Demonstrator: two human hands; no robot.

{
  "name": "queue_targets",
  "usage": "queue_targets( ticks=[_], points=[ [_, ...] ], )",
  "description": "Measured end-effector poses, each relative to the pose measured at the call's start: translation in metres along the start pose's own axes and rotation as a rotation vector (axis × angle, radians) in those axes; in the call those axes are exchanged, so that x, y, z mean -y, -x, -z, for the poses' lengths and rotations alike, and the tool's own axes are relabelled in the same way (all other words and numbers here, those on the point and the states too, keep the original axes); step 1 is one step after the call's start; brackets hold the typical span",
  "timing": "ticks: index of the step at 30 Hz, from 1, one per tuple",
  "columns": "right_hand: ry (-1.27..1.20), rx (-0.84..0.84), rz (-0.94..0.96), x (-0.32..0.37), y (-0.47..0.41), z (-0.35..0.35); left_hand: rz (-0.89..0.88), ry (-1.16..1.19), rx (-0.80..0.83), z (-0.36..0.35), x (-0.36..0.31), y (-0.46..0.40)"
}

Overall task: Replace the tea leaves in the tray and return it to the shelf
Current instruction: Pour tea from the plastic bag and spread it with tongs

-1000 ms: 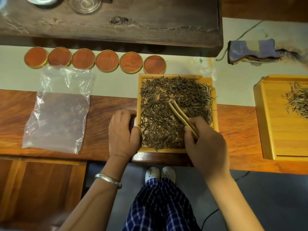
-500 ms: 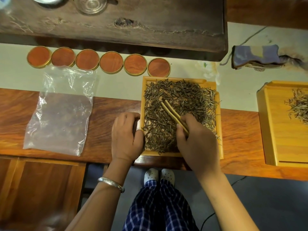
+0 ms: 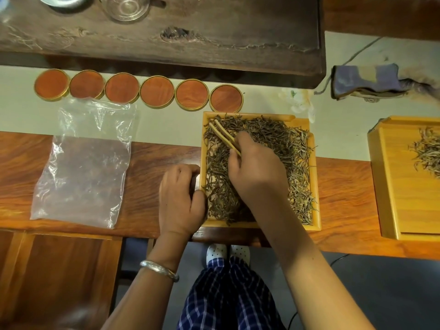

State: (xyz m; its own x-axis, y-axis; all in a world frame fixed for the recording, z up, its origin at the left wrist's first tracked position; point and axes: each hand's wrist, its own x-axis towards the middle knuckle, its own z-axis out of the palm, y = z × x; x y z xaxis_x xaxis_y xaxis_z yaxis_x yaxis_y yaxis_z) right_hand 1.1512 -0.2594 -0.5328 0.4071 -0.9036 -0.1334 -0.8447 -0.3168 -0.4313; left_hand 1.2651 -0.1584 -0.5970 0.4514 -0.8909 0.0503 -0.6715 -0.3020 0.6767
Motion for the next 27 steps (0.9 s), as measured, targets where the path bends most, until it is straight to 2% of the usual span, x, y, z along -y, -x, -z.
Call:
queue_targets(
  ticks=[5,10,13,20,27],
  points=[
    [-0.03,-0.029,0.009,0.0,0.001,0.002,-0.003,0.001,0.005,0.001,0.0,0.0],
    [0.037,-0.101,0.107,-0.005,0.025,0.009,0.005,0.001,0.006,0.001,0.0,0.001],
    [-0.063,-0.134,0.057,-0.017,0.041,0.019,-0.008,0.001,0.005,0.001,0.0,0.001],
    [-0.061,-0.003,-0.025,-0.027,0.063,0.01,-0.018,-0.004,-0.016,0.0,0.0,0.001],
    [-0.069,-0.052,-0.002,-0.024,0.058,0.006,-0.025,-0.018,-0.023,-0.002,0.002,0.002]
  ],
)
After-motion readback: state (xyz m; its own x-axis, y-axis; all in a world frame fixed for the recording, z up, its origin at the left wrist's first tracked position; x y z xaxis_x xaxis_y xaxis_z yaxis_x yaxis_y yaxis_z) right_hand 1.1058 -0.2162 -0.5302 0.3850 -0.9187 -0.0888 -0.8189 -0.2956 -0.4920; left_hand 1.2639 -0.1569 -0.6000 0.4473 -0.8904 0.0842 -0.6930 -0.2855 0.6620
